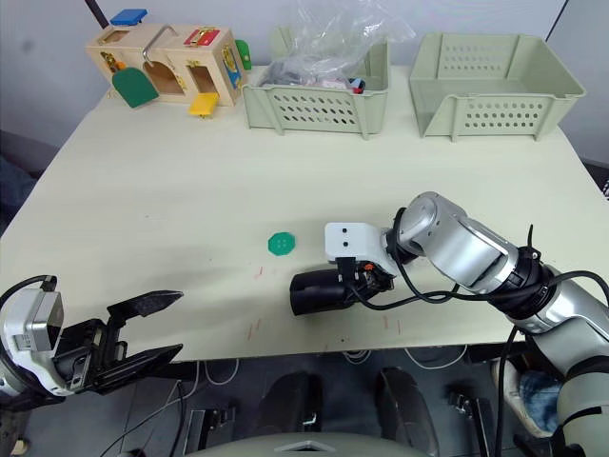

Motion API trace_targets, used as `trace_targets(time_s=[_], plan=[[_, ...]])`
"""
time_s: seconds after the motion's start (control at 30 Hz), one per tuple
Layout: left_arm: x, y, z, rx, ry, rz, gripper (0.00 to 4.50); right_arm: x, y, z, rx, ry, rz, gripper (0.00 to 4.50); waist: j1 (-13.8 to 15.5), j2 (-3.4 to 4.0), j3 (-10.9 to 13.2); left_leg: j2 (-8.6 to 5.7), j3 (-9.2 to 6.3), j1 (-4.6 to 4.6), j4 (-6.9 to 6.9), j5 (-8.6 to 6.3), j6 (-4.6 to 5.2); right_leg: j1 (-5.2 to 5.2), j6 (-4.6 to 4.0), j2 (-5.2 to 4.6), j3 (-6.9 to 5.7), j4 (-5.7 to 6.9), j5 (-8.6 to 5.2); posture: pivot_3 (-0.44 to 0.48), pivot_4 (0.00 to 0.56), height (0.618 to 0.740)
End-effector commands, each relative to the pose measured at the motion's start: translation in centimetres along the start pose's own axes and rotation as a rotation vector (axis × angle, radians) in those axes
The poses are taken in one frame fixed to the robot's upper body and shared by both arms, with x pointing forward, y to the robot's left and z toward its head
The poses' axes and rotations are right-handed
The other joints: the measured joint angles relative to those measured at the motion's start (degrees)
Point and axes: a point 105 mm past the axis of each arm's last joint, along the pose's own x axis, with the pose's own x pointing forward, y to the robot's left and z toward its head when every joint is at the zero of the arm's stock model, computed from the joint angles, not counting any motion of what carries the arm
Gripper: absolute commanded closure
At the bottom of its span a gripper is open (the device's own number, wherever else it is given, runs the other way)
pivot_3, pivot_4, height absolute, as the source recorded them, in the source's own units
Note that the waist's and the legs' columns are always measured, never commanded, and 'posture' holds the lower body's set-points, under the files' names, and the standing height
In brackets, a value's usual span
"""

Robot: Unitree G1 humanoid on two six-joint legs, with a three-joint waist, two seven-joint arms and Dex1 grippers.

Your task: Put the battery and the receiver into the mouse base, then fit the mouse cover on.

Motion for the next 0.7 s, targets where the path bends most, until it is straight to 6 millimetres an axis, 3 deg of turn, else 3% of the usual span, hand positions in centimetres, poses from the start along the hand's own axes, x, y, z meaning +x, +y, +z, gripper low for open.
trace_targets(time_s=[0.03,0.7], plan=[[-0.22,-0.31,0.72,0.041,-0.005,-0.004,0.0,-0.22,-0.32,0.56,-0.039,0.004,-0.007,2.27,-0.03,0.0,0.0,0.0,0.0,0.0,0.0,0.0,0.0,0.0,0.0,0.0,0.0,0.0,0.0,0.0,0.15,0.74],[-0.41,-0.76,0.47,0.036,0.001,0.001,0.0,0.45,-0.82,-0.1,-0.054,0.047,0.037,2.27,-0.01,0.01,0.0,0.0,0.01,0.0,0.0,0.0,0.0,0.0,0.0,0.0,-0.01,0.0,0.0,0.0,0.15,0.74]])
